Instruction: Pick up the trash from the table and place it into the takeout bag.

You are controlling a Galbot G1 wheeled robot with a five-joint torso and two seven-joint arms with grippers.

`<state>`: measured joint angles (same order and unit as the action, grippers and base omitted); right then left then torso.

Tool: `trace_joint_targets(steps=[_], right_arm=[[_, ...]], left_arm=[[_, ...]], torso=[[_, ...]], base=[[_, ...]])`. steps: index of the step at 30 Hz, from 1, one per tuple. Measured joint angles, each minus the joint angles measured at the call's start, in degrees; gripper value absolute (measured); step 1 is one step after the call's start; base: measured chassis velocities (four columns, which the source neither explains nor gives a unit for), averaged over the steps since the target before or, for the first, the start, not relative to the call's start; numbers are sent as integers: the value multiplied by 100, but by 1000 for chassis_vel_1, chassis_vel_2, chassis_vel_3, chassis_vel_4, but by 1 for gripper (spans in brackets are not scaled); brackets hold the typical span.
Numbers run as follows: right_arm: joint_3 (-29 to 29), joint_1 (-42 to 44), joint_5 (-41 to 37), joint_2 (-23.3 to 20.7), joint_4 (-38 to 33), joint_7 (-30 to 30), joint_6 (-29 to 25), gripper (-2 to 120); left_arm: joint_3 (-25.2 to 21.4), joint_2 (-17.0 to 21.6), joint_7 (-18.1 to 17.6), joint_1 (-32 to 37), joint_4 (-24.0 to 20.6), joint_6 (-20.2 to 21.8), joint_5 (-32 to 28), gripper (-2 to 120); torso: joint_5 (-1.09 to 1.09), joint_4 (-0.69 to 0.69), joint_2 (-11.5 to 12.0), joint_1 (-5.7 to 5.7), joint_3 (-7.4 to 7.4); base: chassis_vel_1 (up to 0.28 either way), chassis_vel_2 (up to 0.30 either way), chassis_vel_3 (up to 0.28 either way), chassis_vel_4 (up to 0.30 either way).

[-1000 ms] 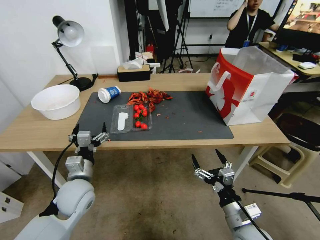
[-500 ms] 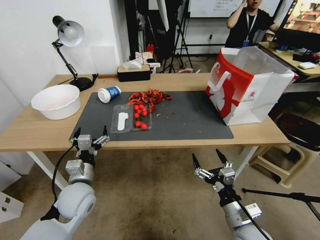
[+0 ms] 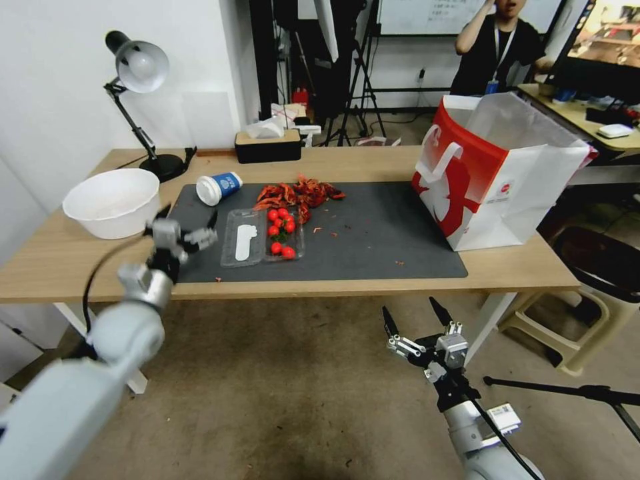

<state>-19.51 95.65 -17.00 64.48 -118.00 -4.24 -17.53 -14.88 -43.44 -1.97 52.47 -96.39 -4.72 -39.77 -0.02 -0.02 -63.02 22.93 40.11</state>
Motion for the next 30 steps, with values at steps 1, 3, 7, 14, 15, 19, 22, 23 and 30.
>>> trace_joint_targets(steps=[1,3,7,14,15,19,22,23,30], right_arm=[[0,0,0,0,0,0,0,100],[2,-8,-1,-1,0,-1,8,100],[5,23,9,3,28,5,5,100],[22,34,39,19,30,29,19,100],[23,37,45,20,37,29,22,100],[29,48,62,19,36,29,31,100],[29,62,68,25,-12,26,59,100],[27,68,69,29,-31,25,67,100],[-3,144,72,43,-73,16,80,100]], left_arm=[[0,0,0,0,0,0,0,100],[129,135,475,-428,357,148,-338,100],[605,259,1231,-1284,1099,201,-744,100],[1577,216,2451,-2424,2203,190,-783,100],[1730,178,2565,-2622,2365,268,-773,100],[1955,94,2731,-2972,2637,364,-739,100],[2098,-21,2836,-3321,2923,453,-701,100],[2131,-51,2866,-3414,2998,492,-696,100],[2524,-222,3221,-4080,3654,808,-320,100]], torso=[[0,0,0,0,0],[0,4,0,0,0],[2,3,0,-1,0],[3,2,0,-1,0],[2,5,0,-1,0],[1,2,0,-1,0],[1,0,0,-1,0],[2,-1,0,-1,0],[2,2,0,-1,0]], base=[[0,0,0,0],[0,0,0,0],[0,0,0,0],[0,0,0,0],[0,0,0,0],[0,0,0,0],[0,0,0,0],[0,0,0,0],[0,0,0,0]])
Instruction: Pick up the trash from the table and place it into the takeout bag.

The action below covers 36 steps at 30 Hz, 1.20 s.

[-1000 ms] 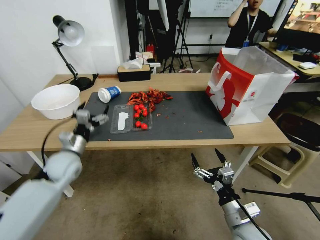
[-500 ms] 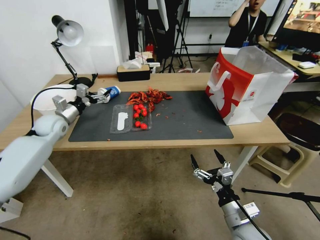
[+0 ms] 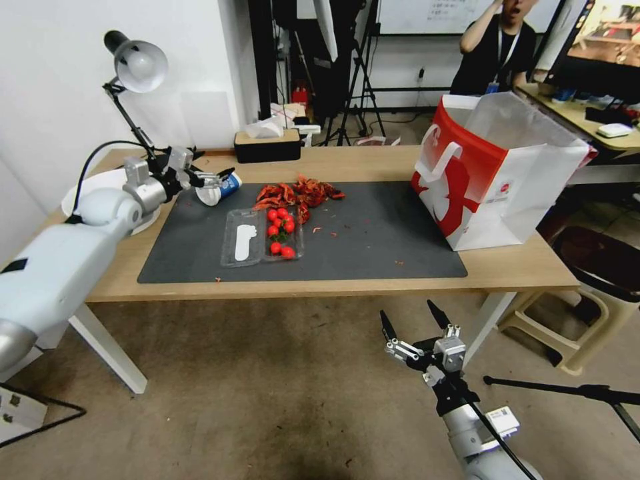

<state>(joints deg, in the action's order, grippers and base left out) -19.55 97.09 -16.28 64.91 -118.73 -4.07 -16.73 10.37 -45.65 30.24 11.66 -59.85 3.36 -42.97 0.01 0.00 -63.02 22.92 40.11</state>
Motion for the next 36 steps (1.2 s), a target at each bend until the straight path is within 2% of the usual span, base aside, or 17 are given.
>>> trace_joint_targets(steps=[3,11,21,31,36], right_arm=[[-9,7,2,7,0,-5,0,100],[-19,12,7,2,9,-12,0,100],[-13,27,35,17,8,-21,21,100],[-25,152,84,38,-9,-19,5,100],[-29,184,98,39,-7,-17,-9,100]], left_arm=[[188,-123,82,-285,446,184,208,100],[374,-297,401,-630,1130,421,446,100],[418,-234,537,-537,1162,704,587,100],[360,-479,725,-636,1734,523,820,100],[299,-553,798,-637,1812,468,836,100]], torso=[[-1,1,0,0,0],[-1,0,0,0,0],[-1,1,-1,-1,0],[-1,0,-1,-1,-1],[0,0,-1,-1,0]], base=[[0,0,0,0],[0,0,0,0],[0,0,0,0],[0,0,0,0],[0,0,0,0]])
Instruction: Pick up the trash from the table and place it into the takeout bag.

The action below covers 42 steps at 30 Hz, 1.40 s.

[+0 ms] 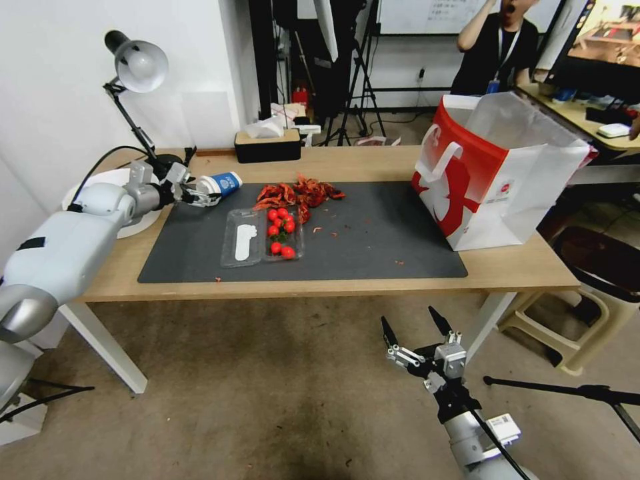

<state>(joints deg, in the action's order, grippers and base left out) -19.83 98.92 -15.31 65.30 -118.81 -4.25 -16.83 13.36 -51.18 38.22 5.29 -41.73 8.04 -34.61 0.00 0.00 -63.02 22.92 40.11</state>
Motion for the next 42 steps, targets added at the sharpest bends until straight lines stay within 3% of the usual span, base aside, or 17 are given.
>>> trace_joint_targets(steps=[18,25,29,33,42], right_arm=[[-48,53,-24,-39,-21,-33,-4,100],[-16,27,-28,-28,-20,-37,-4,100],[-2,15,-24,-16,-17,-39,-3,100],[-2,20,-19,-5,-17,-39,-1,100],[-5,23,-12,21,-34,-43,4,100]], left_arm=[[-132,-243,77,2,444,-85,195,100],[-168,-217,3,56,385,-88,191,82],[-195,-186,-2,102,262,-104,122,70],[-227,-84,123,168,-14,-144,-84,66],[-113,10,585,134,-859,-170,-614,66]], torso=[[0,1,0,0,0],[0,0,0,0,0],[-1,0,0,0,0],[-1,1,0,0,0],[0,1,0,0,0]], base=[[0,0,0,0],[0,0,0,0],[0,0,0,0],[0,0,0,0],[0,0,0,0]])
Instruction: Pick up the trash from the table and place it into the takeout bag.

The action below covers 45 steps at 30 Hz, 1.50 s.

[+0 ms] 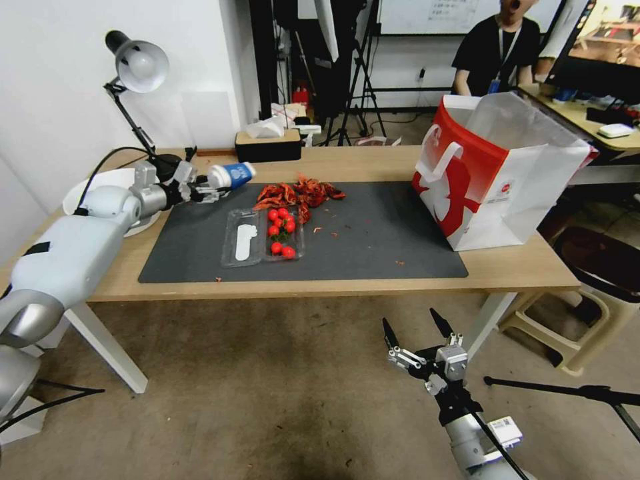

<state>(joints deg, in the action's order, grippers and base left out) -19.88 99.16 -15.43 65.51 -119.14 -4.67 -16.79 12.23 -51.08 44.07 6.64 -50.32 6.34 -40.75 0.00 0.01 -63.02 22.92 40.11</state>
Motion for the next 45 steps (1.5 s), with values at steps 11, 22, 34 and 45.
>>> trace_joint_targets(steps=[11,22,34,45], right_arm=[[-82,123,37,62,-111,-17,14,100],[-131,233,141,209,-168,-17,-9,100],[-185,318,155,259,-140,-16,-50,100],[-250,398,162,318,-149,-11,-127,100]], left_arm=[[695,-869,312,-822,-517,86,-567,66],[1415,-2019,219,-1815,-98,90,-899,65],[1417,-2924,154,-2390,278,146,-911,65],[1842,-4061,-287,-2984,796,118,-374,65]], torso=[[1,-1,0,0,0],[1,1,0,0,0],[0,0,0,1,0],[2,-3,0,0,-1]], base=[[0,0,0,0],[0,0,0,0],[0,0,0,0],[0,0,0,0]])
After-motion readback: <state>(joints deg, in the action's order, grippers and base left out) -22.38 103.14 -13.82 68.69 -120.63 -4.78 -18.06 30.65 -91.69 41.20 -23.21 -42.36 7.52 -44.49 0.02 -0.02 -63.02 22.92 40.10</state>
